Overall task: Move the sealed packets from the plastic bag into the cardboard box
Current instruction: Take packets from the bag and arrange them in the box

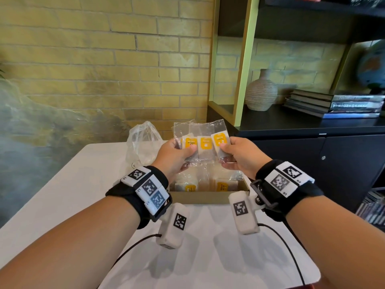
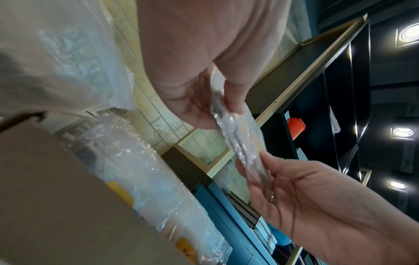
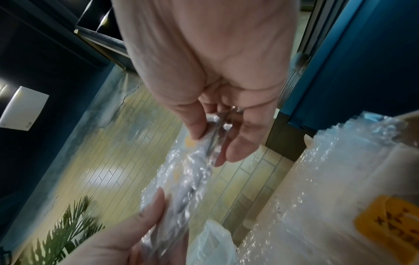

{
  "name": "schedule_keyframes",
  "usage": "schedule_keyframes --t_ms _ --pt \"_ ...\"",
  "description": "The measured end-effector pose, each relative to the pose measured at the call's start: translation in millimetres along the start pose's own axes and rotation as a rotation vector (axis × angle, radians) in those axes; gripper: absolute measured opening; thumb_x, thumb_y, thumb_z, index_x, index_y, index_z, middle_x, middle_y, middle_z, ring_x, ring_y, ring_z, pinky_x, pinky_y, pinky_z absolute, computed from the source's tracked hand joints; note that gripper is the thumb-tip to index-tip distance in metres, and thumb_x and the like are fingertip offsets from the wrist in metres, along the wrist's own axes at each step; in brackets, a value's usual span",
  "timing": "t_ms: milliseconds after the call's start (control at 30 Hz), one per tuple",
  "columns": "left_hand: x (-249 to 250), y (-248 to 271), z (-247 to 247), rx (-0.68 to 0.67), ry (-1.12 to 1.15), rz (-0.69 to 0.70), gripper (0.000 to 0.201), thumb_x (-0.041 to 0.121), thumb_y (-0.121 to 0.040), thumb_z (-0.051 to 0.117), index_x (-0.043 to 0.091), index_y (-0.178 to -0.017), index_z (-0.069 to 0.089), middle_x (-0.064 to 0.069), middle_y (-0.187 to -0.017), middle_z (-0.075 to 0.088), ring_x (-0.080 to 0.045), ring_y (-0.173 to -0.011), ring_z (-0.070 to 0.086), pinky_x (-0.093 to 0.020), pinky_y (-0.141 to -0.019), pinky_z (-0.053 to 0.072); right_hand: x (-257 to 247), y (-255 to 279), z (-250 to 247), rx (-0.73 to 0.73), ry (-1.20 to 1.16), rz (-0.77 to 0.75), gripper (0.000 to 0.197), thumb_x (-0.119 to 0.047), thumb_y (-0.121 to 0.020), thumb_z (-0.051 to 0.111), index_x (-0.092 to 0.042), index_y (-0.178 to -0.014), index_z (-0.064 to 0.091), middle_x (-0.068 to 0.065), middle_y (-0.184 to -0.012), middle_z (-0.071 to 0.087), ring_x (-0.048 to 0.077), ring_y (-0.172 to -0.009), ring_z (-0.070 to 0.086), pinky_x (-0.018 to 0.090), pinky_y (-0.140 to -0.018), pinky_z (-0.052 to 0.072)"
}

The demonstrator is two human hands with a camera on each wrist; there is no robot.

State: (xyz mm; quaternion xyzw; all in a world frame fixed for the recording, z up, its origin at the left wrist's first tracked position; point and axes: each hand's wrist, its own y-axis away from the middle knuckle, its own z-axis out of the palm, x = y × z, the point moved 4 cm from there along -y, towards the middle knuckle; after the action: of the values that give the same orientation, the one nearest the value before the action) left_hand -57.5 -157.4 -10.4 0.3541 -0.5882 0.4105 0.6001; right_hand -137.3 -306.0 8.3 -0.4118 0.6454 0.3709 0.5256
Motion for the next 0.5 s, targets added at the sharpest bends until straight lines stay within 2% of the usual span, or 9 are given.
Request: schedule_keyframes --t_ms 133,267,367,433,500 --pt "-1.3 1.3 0.9 0.004 0.01 -0.009 0.019 0.013 -0.087 0.065 0.021 -0.078 0.049 -0.003 -0.092 0.064 -0.013 -0.08 0.06 -0.025 -0.063 0.047 -0.6 1.7 8.7 -0.07 0.09 -0.031 0.019 -0.016 -0.097 0.046 -0.011 -0.113 0.055 0.004 -0.096 0.06 0.014 -0.08 0.059 0.025 -0.067 0.051" --pt "-1.0 3.4 7.1 -0.029 0.012 -0.001 0.018 0.014 -0.087 0.065 0.021 -0.08 0.05 0.0 -0.085 0.063 -0.009 -0.073 0.059 -0.022 -0.059 0.046 2.8 -1.8 12.6 -0.025 0.148 -0.054 0.023 -0.016 -0.097 0.046 -0.009 -0.117 0.055 0.006 -0.098 0.058 0.016 -0.087 0.053 0.026 -0.072 0.047" --pt "1.4 3.2 3.1 -0.012 0.004 0.003 0.014 0.014 -0.089 0.063 0.02 -0.083 0.052 0.001 -0.085 0.062 -0.009 -0.074 0.059 -0.022 -0.061 0.048 3.4 -5.4 4.4 0.021 0.123 -0.05 0.021 -0.018 -0.096 0.047 -0.012 -0.115 0.056 0.007 -0.104 0.059 0.018 -0.094 0.054 0.029 -0.08 0.045" --pt "1.8 1.6 -1.6 0.014 -0.007 -0.004 0.009 0.015 -0.09 0.061 0.019 -0.087 0.053 0.0 -0.09 0.062 -0.011 -0.078 0.06 -0.023 -0.064 0.049 1.5 -7.1 -2.9 0.042 0.114 -0.072 0.017 -0.019 -0.097 0.047 -0.014 -0.111 0.055 0.005 -0.102 0.06 0.015 -0.09 0.056 0.026 -0.075 0.046" --pt "1.3 -0.1 -5.9 0.044 0.002 -0.016 0.006 0.015 -0.092 0.058 0.02 -0.09 0.055 -0.003 -0.097 0.064 -0.015 -0.086 0.061 -0.028 -0.071 0.05 -1.6 -7.3 -9.6 0.054 0.21 -0.118 0.015 -0.019 -0.096 0.048 -0.014 -0.11 0.054 0.004 -0.098 0.059 0.013 -0.085 0.057 0.027 -0.074 0.051"
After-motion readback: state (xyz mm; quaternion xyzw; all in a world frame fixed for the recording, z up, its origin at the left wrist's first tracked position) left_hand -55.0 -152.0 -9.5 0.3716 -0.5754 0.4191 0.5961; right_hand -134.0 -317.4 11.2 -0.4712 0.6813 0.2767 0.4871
